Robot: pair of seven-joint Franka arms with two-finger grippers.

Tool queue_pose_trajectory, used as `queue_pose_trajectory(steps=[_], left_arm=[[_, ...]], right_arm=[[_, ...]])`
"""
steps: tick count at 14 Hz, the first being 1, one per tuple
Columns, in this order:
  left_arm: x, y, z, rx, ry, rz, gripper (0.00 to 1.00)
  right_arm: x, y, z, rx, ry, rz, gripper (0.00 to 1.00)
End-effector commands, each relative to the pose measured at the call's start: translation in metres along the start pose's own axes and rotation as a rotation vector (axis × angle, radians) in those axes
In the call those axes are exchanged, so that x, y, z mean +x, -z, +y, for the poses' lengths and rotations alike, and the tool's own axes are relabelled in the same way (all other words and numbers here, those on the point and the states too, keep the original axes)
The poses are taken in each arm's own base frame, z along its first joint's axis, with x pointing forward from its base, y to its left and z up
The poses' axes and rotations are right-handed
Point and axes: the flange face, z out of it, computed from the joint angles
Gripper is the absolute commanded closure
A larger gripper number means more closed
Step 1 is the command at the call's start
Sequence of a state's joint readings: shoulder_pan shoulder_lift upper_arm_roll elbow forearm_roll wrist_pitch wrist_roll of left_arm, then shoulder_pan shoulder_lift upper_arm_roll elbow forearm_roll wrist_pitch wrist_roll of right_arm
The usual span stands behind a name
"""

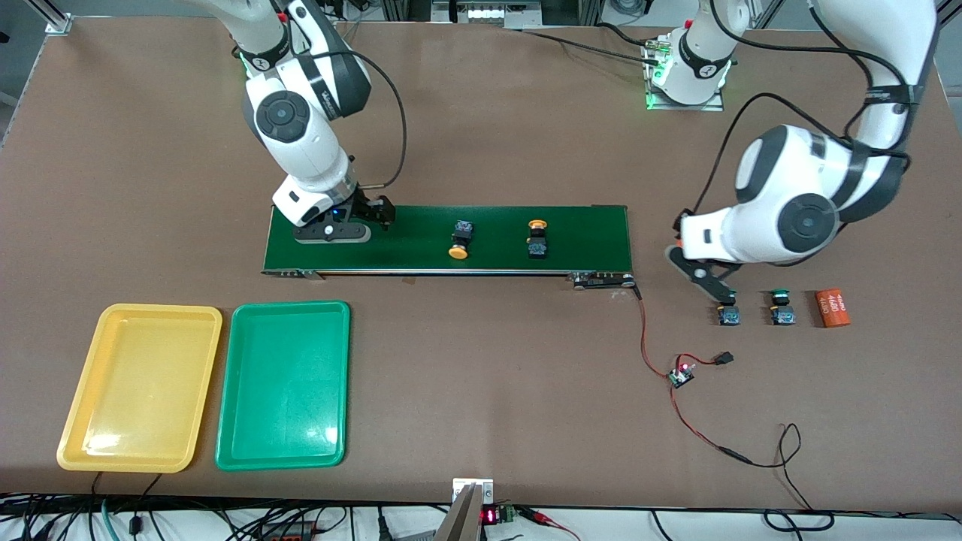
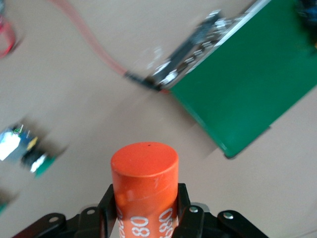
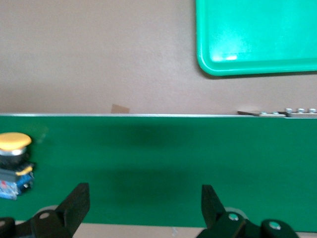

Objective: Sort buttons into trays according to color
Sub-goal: 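Place the cylinder on the belt while the right gripper grasps the button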

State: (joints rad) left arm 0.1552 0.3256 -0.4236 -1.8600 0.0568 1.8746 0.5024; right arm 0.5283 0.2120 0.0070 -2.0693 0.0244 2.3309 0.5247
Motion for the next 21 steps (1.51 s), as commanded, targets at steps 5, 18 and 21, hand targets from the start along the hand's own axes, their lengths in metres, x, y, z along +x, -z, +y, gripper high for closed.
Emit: queue_pose_trajectory(steps=[5, 18, 21], left_arm=[[0.048, -0.035, 0.067, 0.058, -0.502, 0.087, 0.88], [0.060, -0.068, 0.110, 0.117, -0.601, 0.078, 0.00], [0.046, -0.018, 0.093, 0.099, -0.489, 0.033, 0.00]], right_arm=[[0.018, -0.017, -0.045, 0.003, -0.048, 0.011, 0.00], [-0.017, -0.029, -0.067, 0.001, -0.127, -0.033, 0.00], [-0.025, -0.046, -0.079, -0.005, -0.158, -0.045, 0.00]])
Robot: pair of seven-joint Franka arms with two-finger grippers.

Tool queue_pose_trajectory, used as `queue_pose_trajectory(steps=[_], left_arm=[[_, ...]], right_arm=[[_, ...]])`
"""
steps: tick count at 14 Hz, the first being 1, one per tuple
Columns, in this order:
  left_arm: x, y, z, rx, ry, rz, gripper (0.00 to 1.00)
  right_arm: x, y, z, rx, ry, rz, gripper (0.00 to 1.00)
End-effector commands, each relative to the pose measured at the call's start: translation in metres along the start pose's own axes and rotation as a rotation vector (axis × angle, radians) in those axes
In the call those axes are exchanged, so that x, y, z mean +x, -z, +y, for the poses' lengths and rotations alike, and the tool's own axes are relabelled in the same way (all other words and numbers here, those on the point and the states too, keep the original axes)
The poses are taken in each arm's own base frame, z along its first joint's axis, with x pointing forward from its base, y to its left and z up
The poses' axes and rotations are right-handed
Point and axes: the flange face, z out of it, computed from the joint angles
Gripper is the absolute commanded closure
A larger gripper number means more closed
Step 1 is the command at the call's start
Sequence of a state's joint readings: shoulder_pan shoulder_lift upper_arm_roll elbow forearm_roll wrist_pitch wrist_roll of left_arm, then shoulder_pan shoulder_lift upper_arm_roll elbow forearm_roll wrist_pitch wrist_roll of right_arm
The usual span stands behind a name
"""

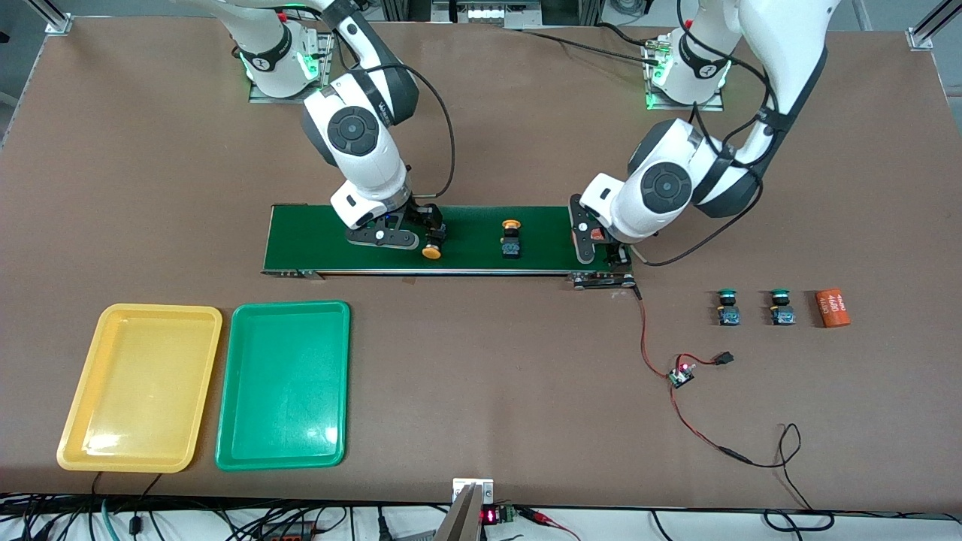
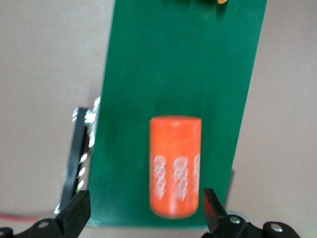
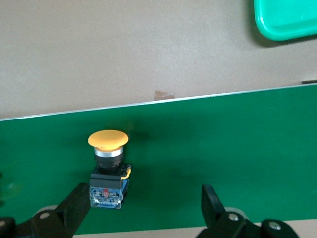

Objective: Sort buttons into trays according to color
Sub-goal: 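Place the cylinder on the belt while the right gripper grasps the button, then drop the yellow button in the yellow tray while the left gripper grasps a cylinder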

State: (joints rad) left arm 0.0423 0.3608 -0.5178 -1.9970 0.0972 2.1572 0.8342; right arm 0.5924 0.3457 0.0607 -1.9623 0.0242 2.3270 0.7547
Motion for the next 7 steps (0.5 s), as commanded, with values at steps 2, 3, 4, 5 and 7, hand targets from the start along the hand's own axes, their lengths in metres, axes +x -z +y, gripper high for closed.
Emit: queue_pose_trajectory(steps=[2, 3, 4, 5, 7], left_arm=[[-0.043, 0.067, -0.023, -0.044, 0.214, -0.082, 0.00], [-0.060, 0.075, -0.032, -0.038, 0.297, -0.090, 0.00], [-0.083, 0.079, -0.042, -0.037, 0.407, -0.099, 0.00], [-0.102, 0.083, -0.051, -0.028, 0.507, -0.099, 0.00], [-0.140, 0.083, -0.069, -0.023, 0.676, -0.103, 0.00]], right_arm=[[-0.012, -0.031, -0.011, -0.001, -0.055, -0.005, 0.00], [-0.012, -0.036, -0.011, -0.001, -0.054, -0.006, 0.00], [-0.012, -0.039, -0.011, -0.002, -0.054, -0.007, 0.00], [-0.012, -0.041, -0.010, -0.003, -0.057, -0.010, 0.00], [-0.011, -0.044, -0.010, -0.005, -0.055, -0.010, 0.05]])
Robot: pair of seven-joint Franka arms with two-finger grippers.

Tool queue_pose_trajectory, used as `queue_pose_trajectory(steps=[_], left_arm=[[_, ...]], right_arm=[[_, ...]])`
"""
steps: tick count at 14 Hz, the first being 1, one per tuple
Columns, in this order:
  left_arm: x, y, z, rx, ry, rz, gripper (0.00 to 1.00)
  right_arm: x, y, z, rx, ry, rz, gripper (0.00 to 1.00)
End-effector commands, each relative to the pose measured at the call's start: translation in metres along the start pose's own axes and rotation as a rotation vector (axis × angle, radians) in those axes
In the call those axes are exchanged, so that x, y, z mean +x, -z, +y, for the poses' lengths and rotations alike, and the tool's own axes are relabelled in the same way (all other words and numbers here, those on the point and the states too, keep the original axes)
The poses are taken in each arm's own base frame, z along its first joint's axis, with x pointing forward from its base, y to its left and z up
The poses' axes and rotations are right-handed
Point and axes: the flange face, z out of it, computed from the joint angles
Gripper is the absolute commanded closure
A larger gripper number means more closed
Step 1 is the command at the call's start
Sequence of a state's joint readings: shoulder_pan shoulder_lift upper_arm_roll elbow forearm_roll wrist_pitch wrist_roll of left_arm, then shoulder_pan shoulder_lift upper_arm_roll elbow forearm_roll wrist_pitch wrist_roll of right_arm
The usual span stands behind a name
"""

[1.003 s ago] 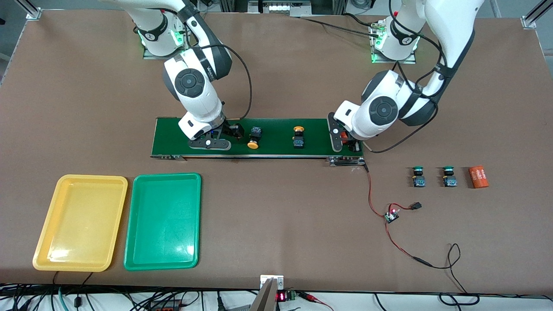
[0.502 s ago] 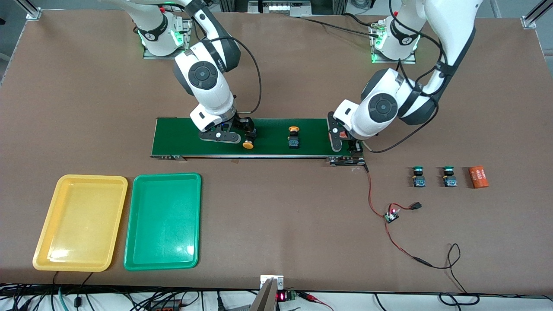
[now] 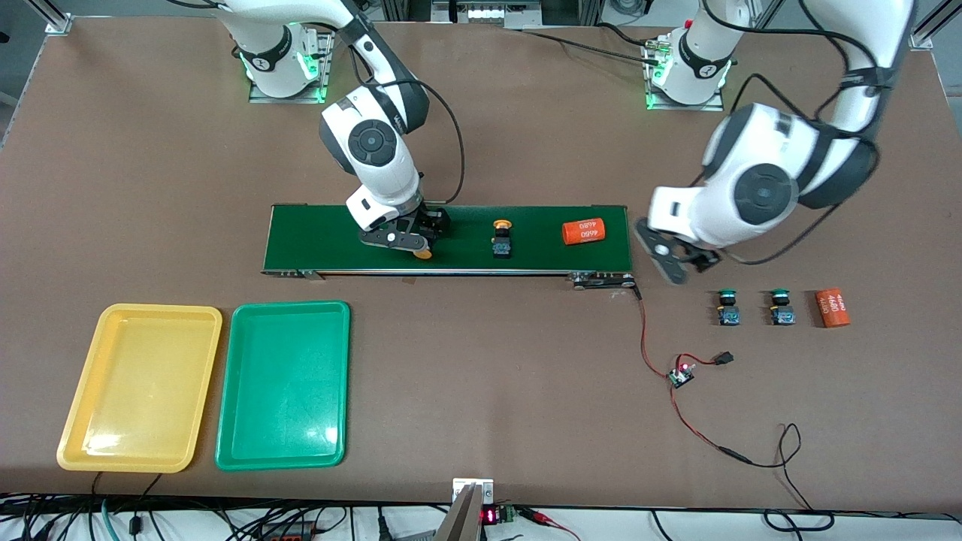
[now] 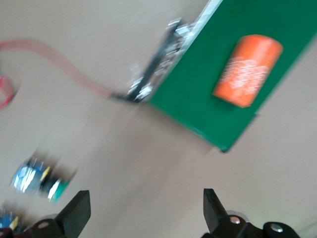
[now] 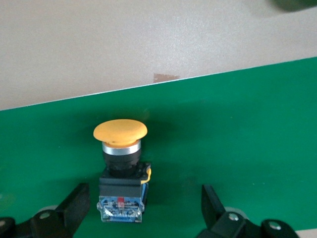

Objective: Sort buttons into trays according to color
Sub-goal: 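Drop the yellow button in the yellow tray while the left gripper grasps a cylinder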

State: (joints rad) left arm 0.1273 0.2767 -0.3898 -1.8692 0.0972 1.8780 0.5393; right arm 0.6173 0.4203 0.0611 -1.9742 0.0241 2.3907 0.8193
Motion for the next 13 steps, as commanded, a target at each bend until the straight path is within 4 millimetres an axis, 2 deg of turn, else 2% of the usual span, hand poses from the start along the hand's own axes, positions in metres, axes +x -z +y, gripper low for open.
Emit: queue_pose_trajectory(steps=[1, 2, 3, 4, 5, 6, 8, 9, 10, 11, 13], left_arm=[[-0.038, 0.000, -0.046, -0.006, 0.246, -0.013, 0.00], [-0.055, -0.004, -0.069, -0.005, 0.311, -0.013, 0.00], [-0.075, -0.007, -0.091, -0.002, 0.367, -0.008, 0.00], [-0.100, -0.006, -0.121, 0.017, 0.436, 0.027, 0.00], [-0.114, -0.006, -0.143, 0.050, 0.478, 0.073, 0.00], [-0.133, -0.009, -0.169, 0.087, 0.531, 0.119, 0.00], [-0.162, -0.022, -0.211, 0.158, 0.610, 0.195, 0.00], [-0.180, -0.032, -0.231, 0.185, 0.660, 0.227, 0.00], [-0.192, -0.042, -0.248, 0.186, 0.723, 0.285, 0.00], [-0.198, -0.057, -0.258, 0.166, 0.777, 0.321, 0.00], [-0.200, -0.095, -0.266, 0.102, 0.831, 0.310, 0.00]], right_arm=[[0.001, 0.000, -0.002, 0.013, -0.004, 0.012, 0.19], [0.002, -0.001, -0.001, 0.014, -0.001, 0.013, 0.36], [0.004, -0.002, 0.001, 0.012, 0.000, 0.013, 0.59], [0.004, -0.002, 0.001, 0.011, 0.003, 0.014, 0.75], [0.005, -0.001, 0.002, 0.009, 0.002, 0.014, 0.87], [0.006, -0.001, 0.003, 0.009, 0.005, 0.014, 0.92], [0.011, 0.000, 0.008, 0.007, 0.042, 0.014, 0.95], [0.022, 0.008, 0.016, 0.011, 0.065, 0.024, 0.95], [0.039, 0.022, 0.029, 0.017, 0.088, 0.038, 0.95], [0.063, 0.041, 0.052, 0.013, 0.112, 0.044, 0.95], [0.123, 0.083, 0.109, -0.005, 0.180, 0.046, 0.95]])
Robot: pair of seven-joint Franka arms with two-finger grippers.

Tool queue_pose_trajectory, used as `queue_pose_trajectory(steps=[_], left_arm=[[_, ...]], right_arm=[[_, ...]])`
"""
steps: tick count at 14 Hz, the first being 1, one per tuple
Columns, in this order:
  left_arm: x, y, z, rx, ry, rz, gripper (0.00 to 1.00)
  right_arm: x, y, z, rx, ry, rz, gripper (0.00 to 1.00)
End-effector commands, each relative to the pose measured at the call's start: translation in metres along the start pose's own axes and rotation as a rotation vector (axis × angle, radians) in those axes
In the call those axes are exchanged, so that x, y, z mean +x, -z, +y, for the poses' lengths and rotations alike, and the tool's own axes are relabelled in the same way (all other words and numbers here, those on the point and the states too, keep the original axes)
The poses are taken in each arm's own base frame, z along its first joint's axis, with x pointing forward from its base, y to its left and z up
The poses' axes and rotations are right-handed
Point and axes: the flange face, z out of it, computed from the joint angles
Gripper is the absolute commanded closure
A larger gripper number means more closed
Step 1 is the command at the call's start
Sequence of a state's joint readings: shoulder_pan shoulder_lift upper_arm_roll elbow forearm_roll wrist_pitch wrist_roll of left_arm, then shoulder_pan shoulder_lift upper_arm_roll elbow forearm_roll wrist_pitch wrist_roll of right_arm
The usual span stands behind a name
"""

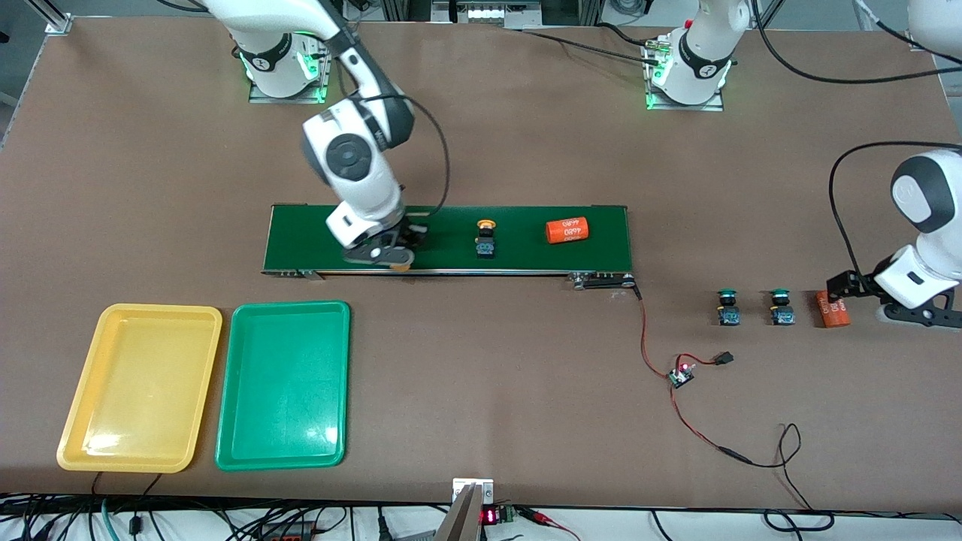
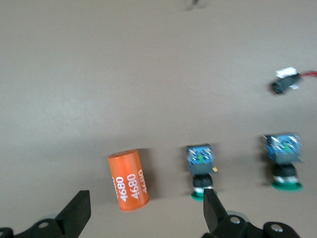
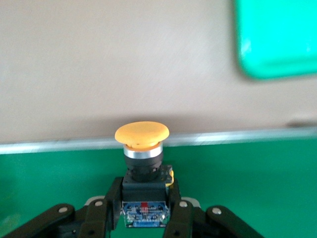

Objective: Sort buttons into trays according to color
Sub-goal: 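Drop the yellow button in the yellow tray while the left gripper grasps a cylinder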

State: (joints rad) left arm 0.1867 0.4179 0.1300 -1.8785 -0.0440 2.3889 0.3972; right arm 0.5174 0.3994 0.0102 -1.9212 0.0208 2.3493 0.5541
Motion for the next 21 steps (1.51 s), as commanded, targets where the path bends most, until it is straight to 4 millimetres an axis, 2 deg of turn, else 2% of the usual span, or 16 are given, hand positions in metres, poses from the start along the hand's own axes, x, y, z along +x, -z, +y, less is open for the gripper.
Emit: queue_pose_trajectory(steps=[1, 3, 5, 7, 9, 10, 11, 12, 13, 14, 16, 18, 19, 21], left_arm=[[-0.002, -0.046, -0.002, -0.029, 0.056, -0.018, 0.00], [-0.001, -0.064, -0.014, 0.024, 0.054, 0.038, 0.00], [-0.005, -0.072, -0.024, 0.045, 0.063, 0.042, 0.00], [-0.013, -0.085, -0.033, 0.053, 0.080, 0.016, 0.00], [-0.024, -0.115, -0.036, 0.047, 0.085, -0.032, 0.00], [-0.026, -0.123, -0.033, 0.043, 0.084, -0.043, 0.00], [-0.027, -0.129, -0.031, 0.038, 0.099, -0.048, 0.00], [-0.027, -0.130, -0.030, 0.037, 0.105, -0.049, 0.17], [-0.027, -0.128, -0.031, 0.037, 0.108, -0.048, 0.43], [-0.026, -0.126, -0.033, 0.040, 0.098, -0.044, 0.61], [-0.018, -0.115, -0.038, 0.049, 0.100, -0.024, 0.83], [-0.008, -0.098, -0.041, 0.056, 0.093, 0.004, 0.90], [-0.003, -0.088, -0.041, 0.058, 0.090, 0.015, 0.90], [0.007, -0.065, -0.038, 0.027, 0.079, -0.025, 0.90]], right_arm=[[0.069, 0.064, 0.092, -0.008, 0.094, -0.002, 0.95], [0.102, 0.085, 0.158, -0.013, 0.125, -0.009, 0.95], [0.121, 0.089, 0.221, -0.016, 0.165, -0.007, 0.95], [0.133, 0.077, 0.288, -0.018, 0.191, -0.020, 0.94], [0.145, 0.054, 0.355, -0.017, 0.233, -0.036, 0.94], [0.152, 0.042, 0.376, -0.015, 0.274, -0.039, 0.93], [0.158, 0.028, 0.393, -0.015, 0.299, -0.036, 0.93], [0.164, 0.018, 0.406, -0.020, 0.302, -0.017, 0.93], [0.168, 0.009, 0.413, -0.031, 0.316, 0.012, 0.93], [0.172, 0.000, 0.424, -0.043, 0.331, 0.045, 0.93], [0.177, -0.018, 0.443, -0.089, 0.352, 0.095, 0.93], [0.176, -0.032, 0.460, -0.113, 0.347, 0.113, 0.92], [0.177, -0.035, 0.463, -0.115, 0.345, 0.119, 0.90], [0.175, -0.043, 0.468, -0.112, 0.337, 0.110, 0.79]])
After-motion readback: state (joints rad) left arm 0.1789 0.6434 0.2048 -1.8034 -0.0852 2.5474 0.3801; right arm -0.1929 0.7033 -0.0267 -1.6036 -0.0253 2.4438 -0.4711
